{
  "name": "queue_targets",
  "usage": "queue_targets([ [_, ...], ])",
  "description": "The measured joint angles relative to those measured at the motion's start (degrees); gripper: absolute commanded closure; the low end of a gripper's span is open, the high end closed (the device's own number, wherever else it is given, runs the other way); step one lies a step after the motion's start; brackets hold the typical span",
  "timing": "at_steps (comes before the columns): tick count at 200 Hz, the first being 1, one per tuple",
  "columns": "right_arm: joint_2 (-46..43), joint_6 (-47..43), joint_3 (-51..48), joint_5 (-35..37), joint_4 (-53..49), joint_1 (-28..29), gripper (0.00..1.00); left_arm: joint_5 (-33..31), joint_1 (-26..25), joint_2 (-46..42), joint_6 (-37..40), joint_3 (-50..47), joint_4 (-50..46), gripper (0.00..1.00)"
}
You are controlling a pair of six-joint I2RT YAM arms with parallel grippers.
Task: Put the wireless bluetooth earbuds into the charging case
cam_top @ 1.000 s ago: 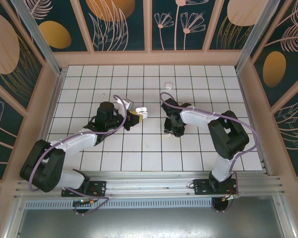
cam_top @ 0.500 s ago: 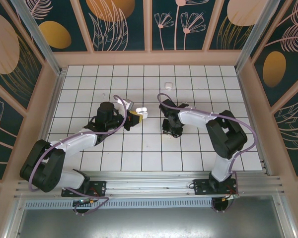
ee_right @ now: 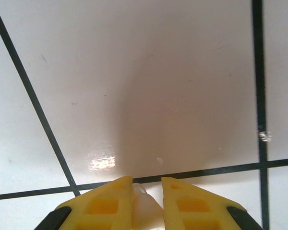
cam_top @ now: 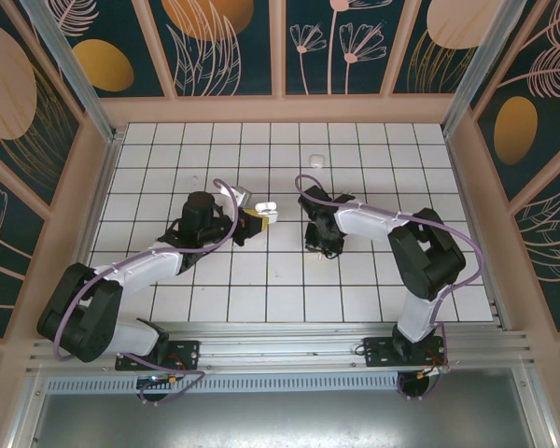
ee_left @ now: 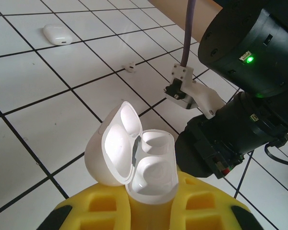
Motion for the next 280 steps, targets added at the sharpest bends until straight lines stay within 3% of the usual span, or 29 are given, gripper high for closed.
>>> queue_targets([
  [63, -13.5, -1.6, 5.4, 6.1, -1.4, 0.7, 0.90, 5.7, -0.7, 0.0, -0.1, -1.0, 8.2, 1.00],
  [123, -26.6, -9.6, 10.3, 9.5, 3.0, 5.3, 0.90, 9.5, -3.0, 3.2, 0.7, -0.9, 15.5, 1.00],
  [174, -27.0, -16.2, 10.3, 7.2, 7.3, 9.6, 0.90, 11.0, -3.8, 4.5, 1.0, 2.3, 16.5, 1.00],
  [280, -25.7, -24.4, 9.3, 2.7, 12.5, 10.5, 0.90, 15.0, -4.0, 4.9, 1.4, 4.4, 18.0, 1.00],
])
